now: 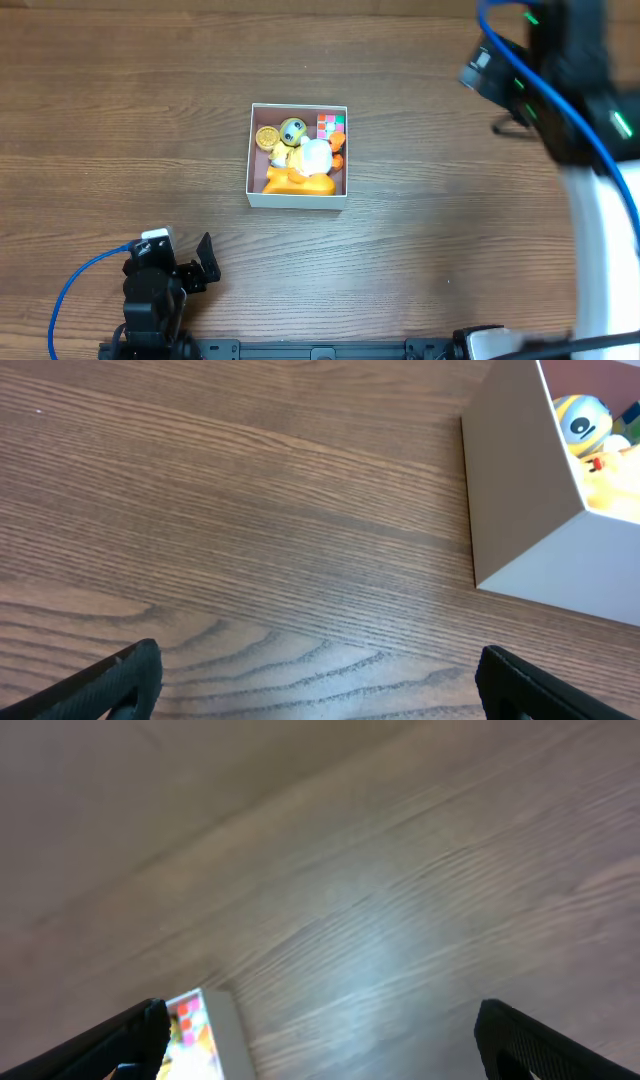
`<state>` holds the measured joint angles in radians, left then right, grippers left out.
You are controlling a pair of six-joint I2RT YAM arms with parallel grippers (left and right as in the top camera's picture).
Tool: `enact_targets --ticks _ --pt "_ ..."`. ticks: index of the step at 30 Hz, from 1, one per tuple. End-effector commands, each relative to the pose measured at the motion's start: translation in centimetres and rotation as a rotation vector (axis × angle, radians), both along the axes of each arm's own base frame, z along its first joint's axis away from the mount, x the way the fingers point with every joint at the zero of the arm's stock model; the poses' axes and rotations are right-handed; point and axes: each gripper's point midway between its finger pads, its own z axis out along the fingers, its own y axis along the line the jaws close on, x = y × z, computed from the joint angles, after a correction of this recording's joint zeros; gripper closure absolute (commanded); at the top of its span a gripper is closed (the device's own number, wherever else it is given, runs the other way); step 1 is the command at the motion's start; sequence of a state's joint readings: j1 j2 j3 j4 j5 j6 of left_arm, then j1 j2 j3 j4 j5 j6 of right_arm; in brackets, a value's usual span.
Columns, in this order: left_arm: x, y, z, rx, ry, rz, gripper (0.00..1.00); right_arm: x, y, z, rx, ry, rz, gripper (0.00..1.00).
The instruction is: Pack container
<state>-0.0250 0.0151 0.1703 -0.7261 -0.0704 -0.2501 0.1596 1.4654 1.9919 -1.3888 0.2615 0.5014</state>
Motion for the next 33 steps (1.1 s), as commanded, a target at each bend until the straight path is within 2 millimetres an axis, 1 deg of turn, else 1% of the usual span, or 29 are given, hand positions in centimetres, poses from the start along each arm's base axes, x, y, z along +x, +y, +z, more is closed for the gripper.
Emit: enact_targets --ticks 1,3,4,6,8,10,12,13,15,16,19,23,25,29,33 --pt "0.1 -0.2 -0.1 0.016 -0.005 -0.023 0.00 -2.6 -0.4 0.6 0.021 -0.108 -0.006 0.00" --pt "0.1 -0.2 -0.1 0.016 -0.005 -0.023 0.00 -3.3 -0.5 1.3 0.037 -0.208 -0.006 0.00" --pt "0.1 -0.2 -0.1 0.016 -0.005 -0.023 0.00 -3.9 -0.6 1.7 0.051 -0.292 -0.006 0.00" --pt "0.1 -0.2 -0.1 0.016 -0.005 -0.024 0.00 -5.1 -0.7 1.5 0.071 -0.389 -0.001 0.00" --pt "0.1 -0.2 -0.1 0.016 -0.005 -0.023 0.00 -6.6 -0.8 0.3 0.085 -0.442 0.007 0.00" --pt "0.1 -0.2 -0.1 0.016 -0.005 -0.023 0.00 -8.4 -0.9 -1.7 0.095 -0.457 0.017 0.00" --pt "0.1 -0.2 -0.1 0.016 -0.005 -0.024 0.00 -9.7 -1.0 -2.8 0.104 -0.491 0.024 0.00" --pt "0.1 -0.2 -0.1 0.016 -0.005 -0.024 0.00 -10.0 -1.1 -3.2 0.107 -0.517 0.024 0.00" --pt "0.1 -0.2 -0.1 0.016 -0.005 -0.023 0.00 -10.3 -1.4 -3.7 0.113 -0.580 0.012 0.00" --pt "0.1 -0.2 -0.1 0.016 -0.005 -0.024 0.00 -10.4 -1.7 -4.2 0.115 -0.612 0.004 0.00" --pt "0.1 -0.2 -0.1 0.016 -0.005 -0.023 0.00 -10.5 -1.6 -6.7 0.129 -0.687 0.010 0.00" --pt "0.1 -0.2 -0.1 0.016 -0.005 -0.024 0.00 -10.9 -0.7 -10.2 0.164 -0.772 0.067 0.00" --pt "0.1 -0.2 -0.1 0.016 -0.005 -0.024 0.00 -11.0 -0.4 -11.9 0.172 -0.772 0.084 0.00" --pt "0.1 -0.2 -0.1 0.016 -0.005 -0.024 0.00 -10.8 -0.4 -14.4 0.167 -0.737 0.079 0.00" --pt "0.1 -0.2 -0.1 0.016 -0.005 -0.024 0.00 -10.5 -0.5 -18.0 0.160 -0.674 0.074 0.00"
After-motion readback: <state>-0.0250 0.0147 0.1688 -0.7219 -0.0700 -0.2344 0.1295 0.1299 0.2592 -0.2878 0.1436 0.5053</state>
